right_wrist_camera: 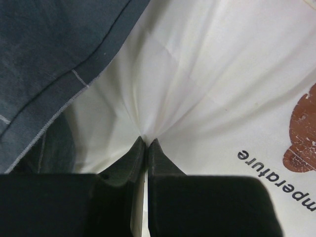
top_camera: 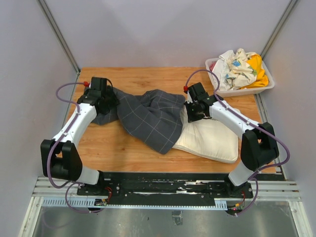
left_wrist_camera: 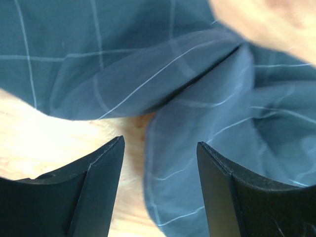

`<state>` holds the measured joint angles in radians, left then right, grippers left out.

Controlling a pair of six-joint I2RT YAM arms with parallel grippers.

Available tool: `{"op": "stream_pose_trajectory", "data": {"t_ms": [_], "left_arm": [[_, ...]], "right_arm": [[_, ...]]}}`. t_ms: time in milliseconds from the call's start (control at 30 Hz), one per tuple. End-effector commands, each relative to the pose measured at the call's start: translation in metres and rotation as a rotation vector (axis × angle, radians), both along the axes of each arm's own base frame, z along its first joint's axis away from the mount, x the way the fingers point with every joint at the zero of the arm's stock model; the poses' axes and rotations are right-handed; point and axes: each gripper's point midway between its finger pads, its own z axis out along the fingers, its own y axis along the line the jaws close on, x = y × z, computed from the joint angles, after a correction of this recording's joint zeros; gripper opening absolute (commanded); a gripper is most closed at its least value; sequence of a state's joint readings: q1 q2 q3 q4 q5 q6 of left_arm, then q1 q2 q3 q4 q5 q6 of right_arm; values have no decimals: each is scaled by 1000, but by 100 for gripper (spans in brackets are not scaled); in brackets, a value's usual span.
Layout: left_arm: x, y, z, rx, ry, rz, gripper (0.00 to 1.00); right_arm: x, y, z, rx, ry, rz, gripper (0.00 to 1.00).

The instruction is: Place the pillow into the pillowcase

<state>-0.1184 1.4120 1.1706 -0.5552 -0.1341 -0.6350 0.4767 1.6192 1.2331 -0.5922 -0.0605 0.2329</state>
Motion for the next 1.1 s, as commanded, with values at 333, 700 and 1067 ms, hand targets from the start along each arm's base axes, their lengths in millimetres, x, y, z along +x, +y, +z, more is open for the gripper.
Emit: {"op": "stream_pose_trajectory", "data": {"t_ms": [333, 700, 1067], "left_arm": [[-19, -13, 10, 33, -37, -63, 58], [-70, -129, 25, 66, -119, -338, 62], [-121, -218, 2, 132, -142, -608, 67]], "right_arm": [[5, -4, 7, 16, -22, -22, 1], [20, 0, 5, 9, 19, -67, 34], [-9, -33, 35, 42, -26, -214, 64]]}}
